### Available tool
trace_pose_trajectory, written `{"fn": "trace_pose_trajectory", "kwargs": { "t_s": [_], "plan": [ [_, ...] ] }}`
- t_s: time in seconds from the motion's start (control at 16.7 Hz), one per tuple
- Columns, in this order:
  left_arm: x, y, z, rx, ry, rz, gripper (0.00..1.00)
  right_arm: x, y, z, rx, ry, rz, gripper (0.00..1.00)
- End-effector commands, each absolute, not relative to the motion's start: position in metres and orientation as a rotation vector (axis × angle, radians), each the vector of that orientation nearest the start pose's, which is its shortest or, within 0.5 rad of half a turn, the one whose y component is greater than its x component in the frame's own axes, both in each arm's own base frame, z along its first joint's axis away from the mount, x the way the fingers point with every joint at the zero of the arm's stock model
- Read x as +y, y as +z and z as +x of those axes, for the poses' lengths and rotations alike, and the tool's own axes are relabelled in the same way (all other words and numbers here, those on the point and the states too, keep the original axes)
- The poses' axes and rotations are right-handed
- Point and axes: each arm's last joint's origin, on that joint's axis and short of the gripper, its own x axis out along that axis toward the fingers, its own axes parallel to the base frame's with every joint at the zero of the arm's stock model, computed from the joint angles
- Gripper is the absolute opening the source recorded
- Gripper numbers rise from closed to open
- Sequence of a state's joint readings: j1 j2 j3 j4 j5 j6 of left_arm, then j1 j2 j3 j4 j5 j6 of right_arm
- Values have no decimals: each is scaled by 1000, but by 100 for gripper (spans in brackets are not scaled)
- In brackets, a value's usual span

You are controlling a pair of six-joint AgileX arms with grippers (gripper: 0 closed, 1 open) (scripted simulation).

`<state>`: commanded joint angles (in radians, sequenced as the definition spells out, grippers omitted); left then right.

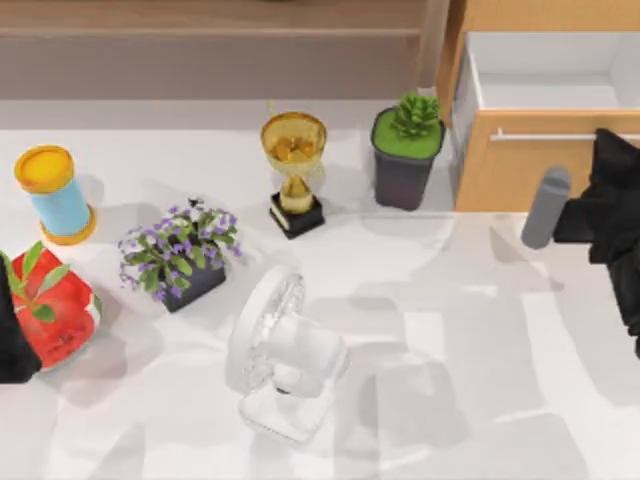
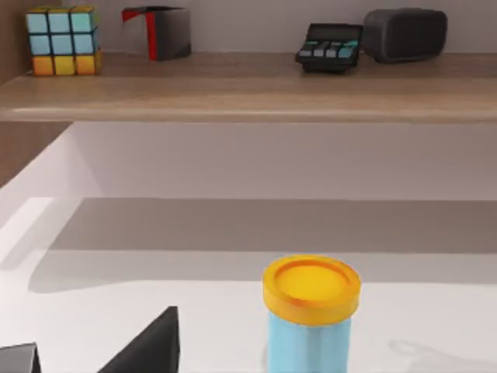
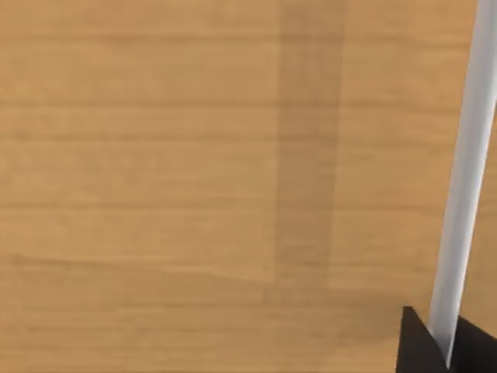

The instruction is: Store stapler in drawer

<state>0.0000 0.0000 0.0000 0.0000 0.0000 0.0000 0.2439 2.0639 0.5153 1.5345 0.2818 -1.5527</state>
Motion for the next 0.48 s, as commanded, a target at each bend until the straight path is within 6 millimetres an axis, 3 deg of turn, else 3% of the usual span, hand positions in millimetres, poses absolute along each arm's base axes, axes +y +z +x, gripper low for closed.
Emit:
{"fn": "trace_pose_trajectory", "kwargs": {
  "t_s": [0.12, 0.48],
  "plan": [
    [-1, 160, 106, 0, 0, 0, 100, 69, 86, 297, 26, -9, -1568, 0],
    [-1, 160, 106, 0, 0, 0, 100, 70, 86, 247, 22, -4, -1570, 0]
  ]
}}
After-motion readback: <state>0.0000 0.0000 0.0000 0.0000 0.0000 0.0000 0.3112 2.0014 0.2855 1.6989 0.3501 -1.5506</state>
